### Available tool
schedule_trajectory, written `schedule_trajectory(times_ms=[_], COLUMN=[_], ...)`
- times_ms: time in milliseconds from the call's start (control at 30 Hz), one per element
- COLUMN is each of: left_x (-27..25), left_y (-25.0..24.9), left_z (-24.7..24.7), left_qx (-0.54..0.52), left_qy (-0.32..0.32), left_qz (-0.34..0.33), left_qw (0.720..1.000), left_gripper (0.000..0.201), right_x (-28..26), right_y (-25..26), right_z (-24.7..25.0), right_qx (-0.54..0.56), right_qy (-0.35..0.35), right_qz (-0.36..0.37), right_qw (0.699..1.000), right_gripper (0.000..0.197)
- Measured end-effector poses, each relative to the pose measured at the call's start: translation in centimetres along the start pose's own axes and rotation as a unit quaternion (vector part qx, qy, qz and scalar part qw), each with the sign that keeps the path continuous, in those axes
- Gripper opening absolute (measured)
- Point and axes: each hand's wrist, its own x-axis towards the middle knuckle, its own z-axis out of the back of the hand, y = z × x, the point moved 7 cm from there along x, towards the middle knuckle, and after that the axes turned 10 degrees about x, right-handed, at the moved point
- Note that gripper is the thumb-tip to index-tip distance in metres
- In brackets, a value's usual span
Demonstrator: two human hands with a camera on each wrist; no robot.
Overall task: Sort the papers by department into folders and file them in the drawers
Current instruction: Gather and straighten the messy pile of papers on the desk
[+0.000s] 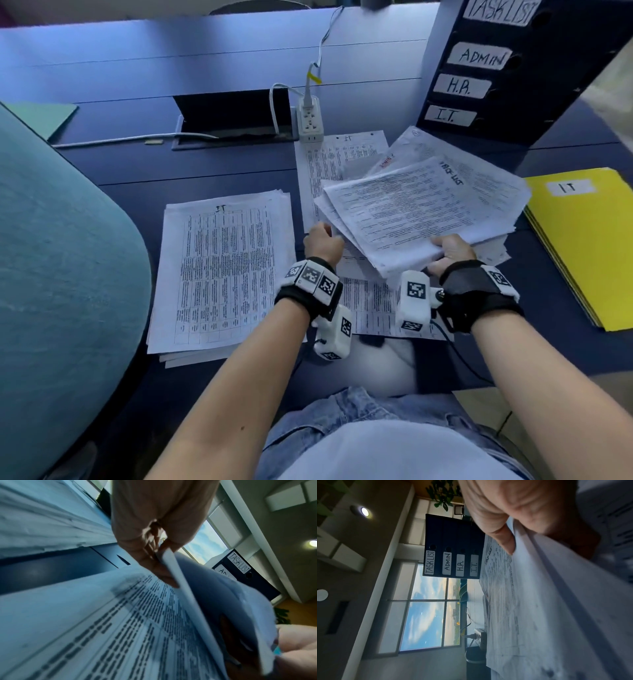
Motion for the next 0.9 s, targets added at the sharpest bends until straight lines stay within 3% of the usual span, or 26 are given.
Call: schedule_trajectory(times_ms=[67,167,300,367,433,467,500,567,700,833,900], left_x=[0.0,0.1,0.9,0.7,0.0,-0.2,-0.1,1.0,1.8,1.4,1.1], left_y=[0.0,0.2,1.3,0.6,-0.1,0.2,0.6,2.3,3.5,2.5,2.3], left_z=[0.2,1.9,2.5,1.5,-0.3,-0.8,-0.9,-0.1,1.9,0.9,-0.3], left_qx=[-0.033,-0.121,-0.181,-0.242,-0.280,-0.255,-0.226,-0.189,-0.119,0.019,0.071], left_qy=[0.005,-0.044,-0.062,0.009,0.118,0.146,0.144,0.078,-0.014,0.043,0.088], left_qz=[0.012,0.063,0.105,0.070,0.046,0.049,0.055,0.078,0.113,0.120,0.125], left_qw=[0.999,0.990,0.976,0.968,0.952,0.955,0.962,0.976,0.986,0.992,0.986], left_gripper=[0.010,0.015,0.029,0.028,0.028,0.023,0.018,0.015,0.046,0.063,0.063], right_x=[-0.4,-0.6,-1.4,-1.6,-1.3,-1.2,-0.8,-0.3,0.1,-0.3,-0.8], right_y=[-0.8,-1.5,-1.3,-0.3,0.7,1.3,2.0,3.3,4.4,3.7,3.1], right_z=[-0.7,-1.5,-2.6,-3.2,-3.2,-3.1,-2.6,-1.3,1.3,2.2,1.8], right_qx=[0.020,0.047,0.047,0.045,0.044,0.048,0.029,-0.063,-0.241,-0.325,-0.363], right_qy=[0.025,0.044,0.045,0.055,0.043,0.028,0.008,-0.032,-0.048,-0.035,-0.030], right_qz=[-0.018,-0.030,-0.007,0.021,0.046,0.060,0.085,0.136,0.189,0.193,0.210], right_qw=[0.999,0.998,0.998,0.997,0.997,0.997,0.996,0.988,0.951,0.925,0.907], right_gripper=[0.015,0.005,0.020,0.024,0.017,0.010,0.020,0.036,0.016,0.013,0.022])
